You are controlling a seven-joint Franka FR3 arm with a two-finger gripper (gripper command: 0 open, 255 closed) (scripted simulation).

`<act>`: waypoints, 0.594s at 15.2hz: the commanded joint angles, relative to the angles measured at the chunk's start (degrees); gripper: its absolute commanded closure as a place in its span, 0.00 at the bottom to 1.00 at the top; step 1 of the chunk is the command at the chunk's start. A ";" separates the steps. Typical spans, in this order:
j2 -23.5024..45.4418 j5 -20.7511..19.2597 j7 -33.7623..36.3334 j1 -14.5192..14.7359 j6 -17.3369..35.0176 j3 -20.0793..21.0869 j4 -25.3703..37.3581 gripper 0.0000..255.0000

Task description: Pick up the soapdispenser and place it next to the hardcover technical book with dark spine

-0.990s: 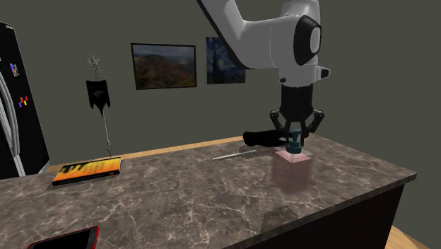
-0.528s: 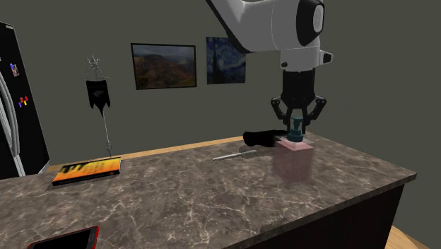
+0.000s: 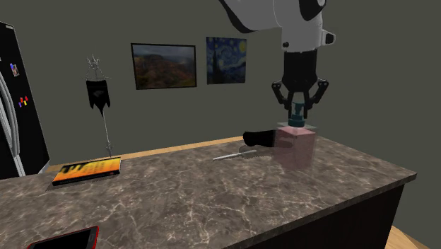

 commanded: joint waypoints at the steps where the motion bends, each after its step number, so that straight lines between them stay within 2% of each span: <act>1: -0.07 0.00 -0.06 -0.01 -1.50 -0.01 1.42 1.00; 9: 0.01 0.08 -0.22 -0.03 -7.69 -0.03 7.69 1.00</act>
